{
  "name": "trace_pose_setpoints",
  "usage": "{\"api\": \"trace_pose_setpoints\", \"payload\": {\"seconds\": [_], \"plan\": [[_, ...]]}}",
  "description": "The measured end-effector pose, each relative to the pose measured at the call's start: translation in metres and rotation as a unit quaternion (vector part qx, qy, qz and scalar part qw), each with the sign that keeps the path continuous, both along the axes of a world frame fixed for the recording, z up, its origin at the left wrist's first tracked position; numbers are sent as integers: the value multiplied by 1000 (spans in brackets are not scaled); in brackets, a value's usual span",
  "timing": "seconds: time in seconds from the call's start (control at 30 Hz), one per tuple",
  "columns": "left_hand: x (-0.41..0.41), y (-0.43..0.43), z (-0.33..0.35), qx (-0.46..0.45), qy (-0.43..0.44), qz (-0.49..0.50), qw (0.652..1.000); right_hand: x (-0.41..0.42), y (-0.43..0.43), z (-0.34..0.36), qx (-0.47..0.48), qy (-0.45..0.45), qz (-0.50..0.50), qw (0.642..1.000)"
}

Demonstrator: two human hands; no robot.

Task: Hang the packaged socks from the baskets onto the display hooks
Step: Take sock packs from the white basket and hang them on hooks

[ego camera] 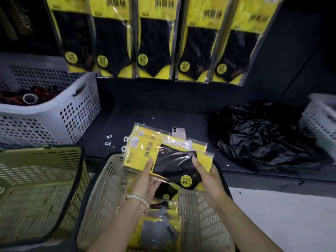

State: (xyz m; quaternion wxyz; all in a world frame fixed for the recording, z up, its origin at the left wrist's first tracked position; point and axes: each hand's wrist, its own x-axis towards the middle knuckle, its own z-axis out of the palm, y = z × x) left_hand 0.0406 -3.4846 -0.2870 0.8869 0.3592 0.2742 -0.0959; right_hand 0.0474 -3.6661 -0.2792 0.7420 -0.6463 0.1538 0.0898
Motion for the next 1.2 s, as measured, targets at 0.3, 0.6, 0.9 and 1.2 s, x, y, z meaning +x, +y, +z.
{"api": "trace_pose_setpoints", "payload": {"seconds": [0.3, 0.6, 0.9, 1.2], "plan": [[14, -9, 116, 230, -104, 9, 968, 6, -20, 91, -24, -124, -28, 992], [35, -4, 231, 411, -312, -51, 855, 39, 2, 250, -120, -349, 61, 927], [67, -23, 292, 387, -358, -36, 849, 46, 16, 307, -38, -339, -18, 940], [87, -33, 302, 427, -382, -57, 818, 62, -17, 305, 19, -295, -6, 955]]}}
